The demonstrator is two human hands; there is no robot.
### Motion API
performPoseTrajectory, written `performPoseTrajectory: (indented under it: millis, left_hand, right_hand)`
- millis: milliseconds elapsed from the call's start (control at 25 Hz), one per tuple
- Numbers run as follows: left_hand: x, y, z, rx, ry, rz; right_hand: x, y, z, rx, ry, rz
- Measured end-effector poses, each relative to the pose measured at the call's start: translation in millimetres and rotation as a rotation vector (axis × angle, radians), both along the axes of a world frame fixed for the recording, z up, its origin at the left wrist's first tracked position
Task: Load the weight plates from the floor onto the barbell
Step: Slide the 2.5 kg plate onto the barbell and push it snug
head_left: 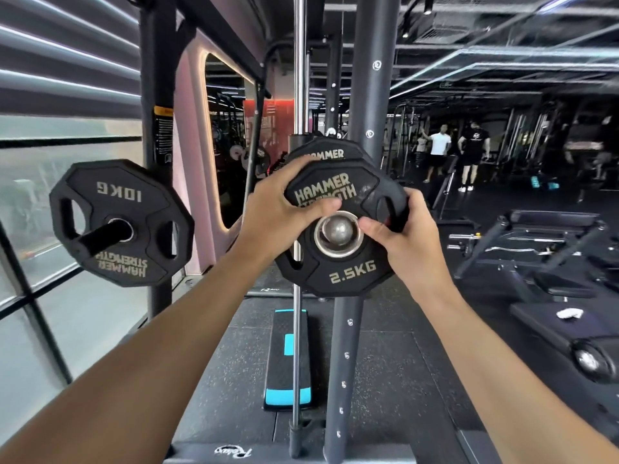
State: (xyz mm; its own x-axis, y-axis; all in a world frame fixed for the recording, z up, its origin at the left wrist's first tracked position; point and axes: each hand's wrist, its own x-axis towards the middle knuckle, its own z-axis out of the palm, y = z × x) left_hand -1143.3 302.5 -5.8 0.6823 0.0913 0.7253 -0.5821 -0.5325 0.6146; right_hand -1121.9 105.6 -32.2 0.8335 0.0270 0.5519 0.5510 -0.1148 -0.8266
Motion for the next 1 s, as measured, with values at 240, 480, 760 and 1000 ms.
performPoseTrajectory:
  millis: [240, 480, 760, 1000]
  left_hand:
    - [54, 9, 4, 0.119, -0.002, 0.026]
    - [105, 22, 7, 0.164, 0.050, 0.026]
    - [141, 24, 13, 0.271, 0.044, 0.091]
    - [158, 23, 18, 0.220, 0.103, 0.148]
  right_hand:
    - [47, 8, -10, -0.002, 0.100, -0.009]
    - [89, 25, 6, -0.192, 0.132, -0.206]
    - [121, 39, 14, -0.440, -0.104, -0.280]
    - [157, 29, 24, -0.501, -0.148, -0.083]
